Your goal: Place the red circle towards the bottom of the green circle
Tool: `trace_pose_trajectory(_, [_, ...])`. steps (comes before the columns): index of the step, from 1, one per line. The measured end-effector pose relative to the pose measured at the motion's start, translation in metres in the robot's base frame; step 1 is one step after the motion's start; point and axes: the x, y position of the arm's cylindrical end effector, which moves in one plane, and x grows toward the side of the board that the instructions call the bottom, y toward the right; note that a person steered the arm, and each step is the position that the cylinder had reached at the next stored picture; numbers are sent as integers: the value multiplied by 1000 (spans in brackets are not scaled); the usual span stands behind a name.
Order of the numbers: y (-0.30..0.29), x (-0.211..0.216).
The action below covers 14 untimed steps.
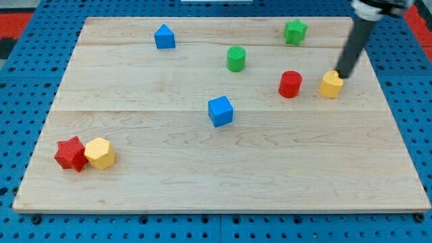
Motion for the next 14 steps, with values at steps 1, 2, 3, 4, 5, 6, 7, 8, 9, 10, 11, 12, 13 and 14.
trace_pose_trajectory(1, [-60,3])
trace_pose_trajectory(2, [5,5])
trace_pose_trajectory(3, [50,2])
trace_pose_trajectory(4, [67,21])
trace_pose_trajectory(5, [18,23])
trace_pose_trajectory(6, [11,36])
trace_pose_trajectory(7, [33,42])
trace_pose_trajectory(8, [26,58])
trace_pose_trajectory(9, [-32,42])
trace_pose_trajectory(10, [-104,11])
trace_pose_trajectory(11, [-147,-13])
trace_pose_trajectory(12, [-100,-15])
trace_pose_trajectory(13, [-92,-57])
trace_pose_trajectory(14, [-144,-99])
